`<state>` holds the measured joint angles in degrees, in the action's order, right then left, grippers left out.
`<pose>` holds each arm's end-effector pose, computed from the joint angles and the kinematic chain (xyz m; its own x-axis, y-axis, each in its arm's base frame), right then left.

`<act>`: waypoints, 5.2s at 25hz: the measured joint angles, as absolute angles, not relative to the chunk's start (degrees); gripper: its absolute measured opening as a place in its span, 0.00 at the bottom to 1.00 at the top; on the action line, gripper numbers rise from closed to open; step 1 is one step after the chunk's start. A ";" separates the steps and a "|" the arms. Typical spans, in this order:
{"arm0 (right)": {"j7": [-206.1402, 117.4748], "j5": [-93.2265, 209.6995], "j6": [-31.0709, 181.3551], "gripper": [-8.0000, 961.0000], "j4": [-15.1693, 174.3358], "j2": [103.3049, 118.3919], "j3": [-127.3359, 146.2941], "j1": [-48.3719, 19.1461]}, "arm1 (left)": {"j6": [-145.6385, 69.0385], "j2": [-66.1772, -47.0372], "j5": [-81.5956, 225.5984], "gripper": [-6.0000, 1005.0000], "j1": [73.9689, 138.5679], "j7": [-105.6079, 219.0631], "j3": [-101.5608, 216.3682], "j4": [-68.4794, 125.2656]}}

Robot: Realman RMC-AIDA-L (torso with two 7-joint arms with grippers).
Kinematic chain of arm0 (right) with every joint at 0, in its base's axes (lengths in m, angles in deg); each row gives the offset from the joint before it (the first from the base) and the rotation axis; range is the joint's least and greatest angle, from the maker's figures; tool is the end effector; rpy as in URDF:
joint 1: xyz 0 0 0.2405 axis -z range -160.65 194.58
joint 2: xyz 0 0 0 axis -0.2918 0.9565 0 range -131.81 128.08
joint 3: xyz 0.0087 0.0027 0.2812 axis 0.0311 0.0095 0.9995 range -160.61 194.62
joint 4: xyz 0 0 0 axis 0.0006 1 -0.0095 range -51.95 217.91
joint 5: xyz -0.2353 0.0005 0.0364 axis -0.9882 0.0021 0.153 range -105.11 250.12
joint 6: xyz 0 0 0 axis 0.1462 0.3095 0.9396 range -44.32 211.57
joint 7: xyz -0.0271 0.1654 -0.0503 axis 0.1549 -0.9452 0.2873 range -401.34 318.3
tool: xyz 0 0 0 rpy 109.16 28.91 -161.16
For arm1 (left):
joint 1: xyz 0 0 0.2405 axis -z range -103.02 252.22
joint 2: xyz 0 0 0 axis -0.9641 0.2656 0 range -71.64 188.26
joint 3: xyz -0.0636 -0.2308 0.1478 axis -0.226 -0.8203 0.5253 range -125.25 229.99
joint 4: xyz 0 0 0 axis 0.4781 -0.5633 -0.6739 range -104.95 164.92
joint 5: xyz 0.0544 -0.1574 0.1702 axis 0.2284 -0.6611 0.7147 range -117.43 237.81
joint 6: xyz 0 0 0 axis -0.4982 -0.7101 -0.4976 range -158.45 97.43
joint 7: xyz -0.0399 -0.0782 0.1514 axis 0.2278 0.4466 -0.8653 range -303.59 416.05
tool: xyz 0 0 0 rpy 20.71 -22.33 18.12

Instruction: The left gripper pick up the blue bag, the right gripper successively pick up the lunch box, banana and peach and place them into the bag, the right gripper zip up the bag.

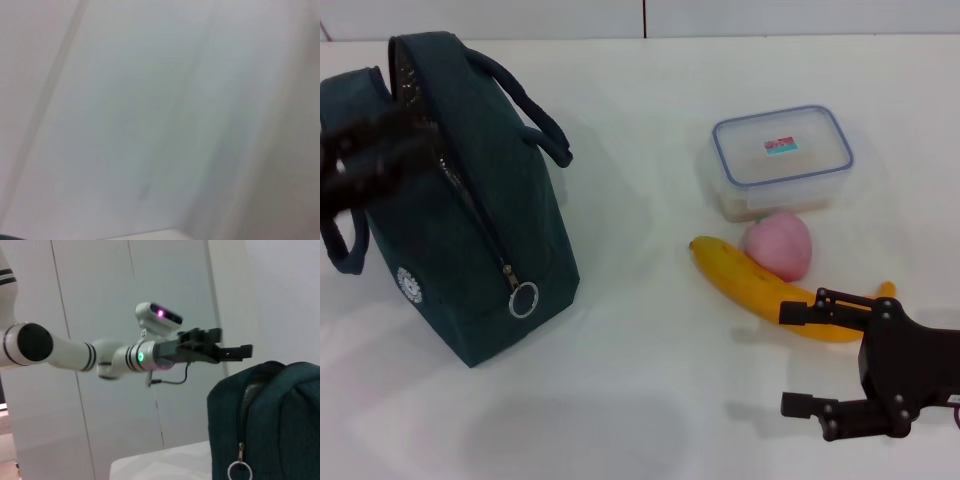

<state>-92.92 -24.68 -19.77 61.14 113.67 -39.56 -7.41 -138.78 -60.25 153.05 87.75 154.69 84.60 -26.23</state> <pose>0.2878 0.2819 -0.0636 0.7457 -0.1025 -0.6584 -0.1476 -0.9890 -0.0132 -0.3007 0.2954 0.0860 0.4953 0.3308 0.8033 0.6169 -0.7850 -0.0570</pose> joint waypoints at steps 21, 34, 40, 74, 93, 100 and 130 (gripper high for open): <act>-91.45 -22.63 -17.69 0.89 61.22 113.36 -39.50 -6.99 | -130.92 -61.13 176.83 0.83 89.10 203.96 84.82 -67.49; -91.97 -22.59 -17.38 0.89 60.85 113.36 -39.51 -7.82 | -130.53 -61.22 184.84 0.82 91.07 204.52 89.38 -61.09; -92.03 -22.59 -17.08 0.89 60.98 113.36 -39.51 -7.82 | -130.38 -61.23 184.85 0.81 92.57 203.12 89.57 -58.89; -92.91 -21.57 -18.96 0.89 60.75 111.33 -35.36 -5.69 | -128.35 -61.04 182.96 0.06 98.12 201.18 93.56 -46.88; -93.89 -21.55 -19.22 0.89 61.09 110.11 -30.48 -4.68 | -123.07 -61.03 178.12 0.06 102.40 197.59 93.37 -31.59; -103.84 -21.56 -11.00 0.89 60.97 110.59 -18.78 -4.50 | -123.32 -61.04 176.54 0.06 102.75 196.94 93.72 -29.10; -129.31 -17.85 25.16 0.88 77.18 113.96 -10.35 -19.83 | -127.98 -60.77 175.25 0.06 104.82 196.49 96.84 -28.99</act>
<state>-129.31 -17.85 25.16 77.18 113.96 -10.35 -19.83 -127.98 -60.77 175.25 104.82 196.49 96.84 -28.99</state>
